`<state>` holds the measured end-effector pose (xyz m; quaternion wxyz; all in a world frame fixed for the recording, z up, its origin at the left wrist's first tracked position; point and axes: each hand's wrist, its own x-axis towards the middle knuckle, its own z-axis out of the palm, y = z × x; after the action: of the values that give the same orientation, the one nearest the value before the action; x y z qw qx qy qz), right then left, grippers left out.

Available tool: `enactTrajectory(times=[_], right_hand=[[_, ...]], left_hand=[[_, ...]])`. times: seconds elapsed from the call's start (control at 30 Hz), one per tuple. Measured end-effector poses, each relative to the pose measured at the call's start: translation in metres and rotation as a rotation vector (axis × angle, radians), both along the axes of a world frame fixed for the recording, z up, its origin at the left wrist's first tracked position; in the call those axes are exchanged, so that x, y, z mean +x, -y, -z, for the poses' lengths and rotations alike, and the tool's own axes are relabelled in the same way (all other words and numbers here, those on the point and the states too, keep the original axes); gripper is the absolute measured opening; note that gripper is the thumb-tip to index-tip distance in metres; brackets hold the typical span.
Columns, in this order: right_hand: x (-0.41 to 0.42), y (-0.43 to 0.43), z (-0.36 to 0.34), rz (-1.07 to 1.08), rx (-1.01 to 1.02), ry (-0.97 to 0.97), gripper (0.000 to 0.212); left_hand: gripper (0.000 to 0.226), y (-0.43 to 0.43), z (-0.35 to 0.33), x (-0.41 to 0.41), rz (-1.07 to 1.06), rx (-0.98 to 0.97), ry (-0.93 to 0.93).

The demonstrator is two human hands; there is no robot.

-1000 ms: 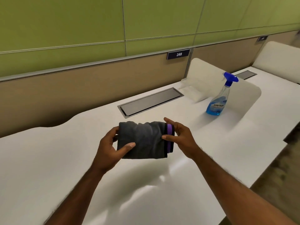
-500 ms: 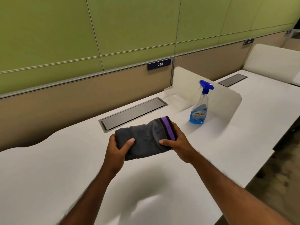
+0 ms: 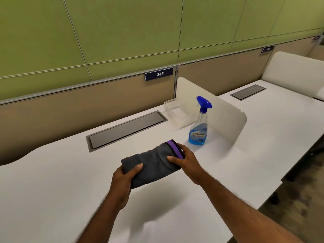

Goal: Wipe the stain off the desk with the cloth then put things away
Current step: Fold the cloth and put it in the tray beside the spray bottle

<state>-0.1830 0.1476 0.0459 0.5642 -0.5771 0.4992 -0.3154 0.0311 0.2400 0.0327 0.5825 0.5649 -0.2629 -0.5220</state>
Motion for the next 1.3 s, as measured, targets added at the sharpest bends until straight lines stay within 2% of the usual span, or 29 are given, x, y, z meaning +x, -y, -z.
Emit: enactTrajectory(times=[0.07, 0.17, 0.3, 0.43, 0.53, 0.7, 0.8, 0.93, 1.07, 1.2, 1.3], right_hand=[[0.002, 0.005, -0.001, 0.000, 0.042, -0.046, 0.088], [0.008, 0.017, -0.004, 0.023, 0.086, -0.132, 0.071], [0.017, 0.043, -0.023, 0.058, 0.014, -0.178, 0.063], [0.019, 0.082, -0.056, 0.010, -0.150, -0.190, 0.057], [0.018, 0.122, -0.083, -0.041, -0.229, -0.217, 0.059], [0.010, 0.199, -0.117, -0.075, -0.272, -0.196, 0.062], [0.003, 0.247, -0.135, -0.103, -0.245, -0.223, 0.058], [-0.012, 0.305, -0.145, -0.108, -0.231, -0.296, 0.035], [-0.031, 0.356, -0.134, -0.147, -0.105, -0.258, 0.037], [-0.052, 0.394, -0.104, -0.107, 0.055, -0.156, 0.042], [-0.057, 0.411, -0.077, -0.052, 0.026, -0.202, 0.039]], left_hand=[[0.058, 0.005, 0.003, 0.001, -0.016, 0.000, 0.042], [0.049, 0.017, 0.004, -0.001, -0.026, -0.010, 0.185], [0.046, 0.043, -0.003, 0.001, 0.015, -0.050, 0.388], [0.038, 0.088, -0.022, 0.006, 0.002, -0.047, 0.477], [0.044, 0.130, -0.041, 0.015, -0.010, -0.047, 0.518], [0.035, 0.204, -0.072, 0.007, -0.086, -0.092, 0.495], [0.046, 0.248, -0.084, -0.005, -0.124, -0.065, 0.521], [0.050, 0.302, -0.091, -0.027, -0.117, -0.005, 0.459], [0.057, 0.346, -0.087, -0.043, -0.106, 0.097, 0.424], [0.035, 0.379, -0.077, -0.065, -0.070, 0.171, 0.263], [0.031, 0.397, -0.059, -0.074, -0.041, 0.198, 0.244]])
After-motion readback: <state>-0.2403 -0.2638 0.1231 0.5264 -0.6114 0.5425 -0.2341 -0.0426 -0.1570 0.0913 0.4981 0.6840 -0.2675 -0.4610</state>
